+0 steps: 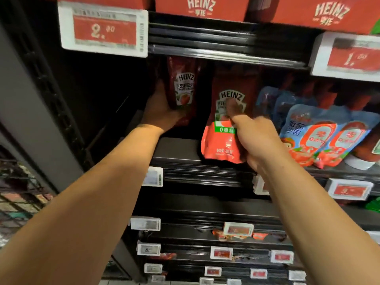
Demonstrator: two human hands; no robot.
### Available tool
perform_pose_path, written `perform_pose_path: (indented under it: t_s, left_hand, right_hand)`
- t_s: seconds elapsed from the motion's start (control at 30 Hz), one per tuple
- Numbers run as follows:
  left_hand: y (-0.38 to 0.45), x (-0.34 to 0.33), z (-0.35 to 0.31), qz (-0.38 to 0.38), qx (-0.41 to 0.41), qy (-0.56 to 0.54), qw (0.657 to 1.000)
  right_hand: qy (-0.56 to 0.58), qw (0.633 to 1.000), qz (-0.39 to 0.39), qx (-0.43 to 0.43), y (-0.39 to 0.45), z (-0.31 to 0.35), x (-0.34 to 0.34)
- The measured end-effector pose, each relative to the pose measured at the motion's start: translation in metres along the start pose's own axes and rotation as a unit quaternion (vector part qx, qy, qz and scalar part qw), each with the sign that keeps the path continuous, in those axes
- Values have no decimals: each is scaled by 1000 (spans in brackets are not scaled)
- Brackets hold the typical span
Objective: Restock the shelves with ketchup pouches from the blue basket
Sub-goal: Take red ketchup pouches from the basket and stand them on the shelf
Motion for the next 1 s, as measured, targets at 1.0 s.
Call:
perform_pose_path:
  t_s: [1.0]
  left_hand:
    - [21, 8, 21, -139, 12, 174, 975]
  right_hand:
    - [-74, 959, -228, 149, 188, 11, -31]
Point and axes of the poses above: each hand's wrist, its own y-axis towards the middle knuckle, its own x-axis out of the back of the hand, z = x × y, the point moved 8 cm from there along y, towards the middle knuckle, and after that the axes turned 9 degrees about z, right-handed, at the moved point
